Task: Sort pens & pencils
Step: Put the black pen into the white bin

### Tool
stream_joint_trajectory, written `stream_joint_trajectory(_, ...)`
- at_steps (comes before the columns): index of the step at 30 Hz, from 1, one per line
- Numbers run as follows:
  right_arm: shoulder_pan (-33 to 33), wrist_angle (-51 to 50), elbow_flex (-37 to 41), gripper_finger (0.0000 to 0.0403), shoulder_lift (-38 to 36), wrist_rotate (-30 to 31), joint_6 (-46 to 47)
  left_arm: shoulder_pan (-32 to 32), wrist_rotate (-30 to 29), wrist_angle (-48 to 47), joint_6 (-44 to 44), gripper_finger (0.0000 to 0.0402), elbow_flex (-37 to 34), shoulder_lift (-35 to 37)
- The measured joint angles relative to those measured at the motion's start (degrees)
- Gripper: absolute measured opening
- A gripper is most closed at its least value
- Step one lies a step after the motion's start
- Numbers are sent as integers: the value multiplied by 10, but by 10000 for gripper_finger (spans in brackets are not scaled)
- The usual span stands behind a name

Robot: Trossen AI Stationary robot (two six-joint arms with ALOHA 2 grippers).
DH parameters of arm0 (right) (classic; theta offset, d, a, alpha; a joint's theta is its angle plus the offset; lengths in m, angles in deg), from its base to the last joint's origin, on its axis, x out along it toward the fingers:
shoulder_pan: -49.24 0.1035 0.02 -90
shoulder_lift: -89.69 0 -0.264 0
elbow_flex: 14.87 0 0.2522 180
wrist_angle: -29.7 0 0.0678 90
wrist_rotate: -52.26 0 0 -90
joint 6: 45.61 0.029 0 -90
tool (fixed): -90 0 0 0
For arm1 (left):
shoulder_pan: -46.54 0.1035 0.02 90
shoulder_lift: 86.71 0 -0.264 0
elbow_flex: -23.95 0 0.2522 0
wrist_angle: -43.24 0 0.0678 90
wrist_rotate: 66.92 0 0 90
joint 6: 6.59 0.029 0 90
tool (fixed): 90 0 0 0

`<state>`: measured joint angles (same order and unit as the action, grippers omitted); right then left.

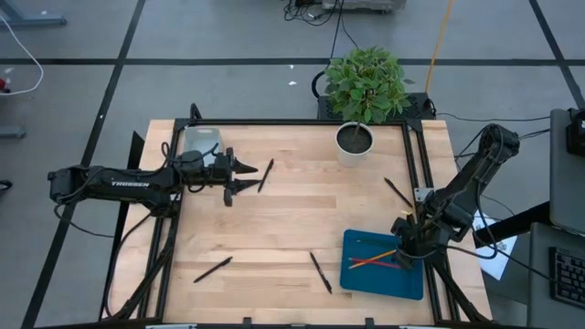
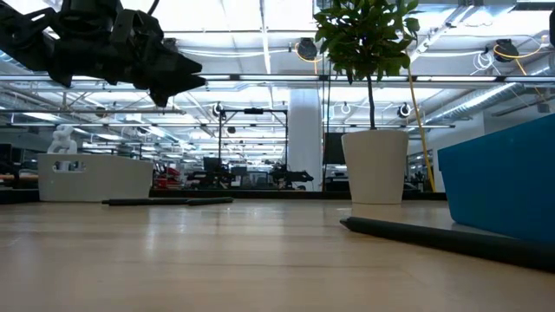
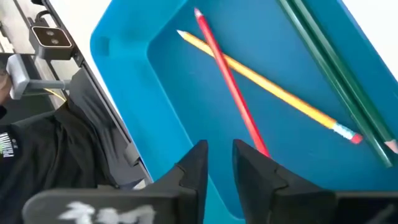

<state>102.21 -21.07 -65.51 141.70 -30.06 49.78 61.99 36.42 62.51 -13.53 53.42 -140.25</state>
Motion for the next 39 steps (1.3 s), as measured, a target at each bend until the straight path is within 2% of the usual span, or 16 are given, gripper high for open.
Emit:
stream_joint_trajectory(6, -1, 11, 0, 69, -8, -3, 13, 0, 0, -3, -13, 186, 0, 0)
stream_joint_trajectory(9, -6, 48, 0, 70, -19, 19, -40, 0, 0, -3, -13, 186, 0, 0)
stream_joint_trajectory(11, -16, 78, 0, 70, -26, 58, -97, 0, 0, -3, -13, 186, 0, 0)
stream_joint_trajectory(14, -41, 117, 0, 70, -31, 141, -233, 0, 0, -3, -13, 186, 0, 0)
stream_joint_trajectory(21, -140, 206, 0, 70, -29, 358, -636, 0, 0, -3, -12, 186, 0, 0)
stream_joint_trajectory(24, -196, 254, 0, 70, -29, 416, -770, 0, 0, -1, -9, 186, 0, 0)
stream_joint_trajectory(26, -236, 295, 2, 71, -29, 430, -833, 0, 0, 2, -8, 186, 0, 0)
stream_joint_trajectory(31, -328, 515, 65, 71, -29, 427, -987, 0, 0, 15, 12, 186, 0, 0)
stream_joint_trajectory(35, -398, 719, 162, 78, -29, 342, -1038, 0, 0, 31, 35, 186, 0, 0)
stream_joint_trajectory(39, -473, 895, 246, 119, -28, 235, -1027, 0, 0, 68, 39, 186, 1, 0)
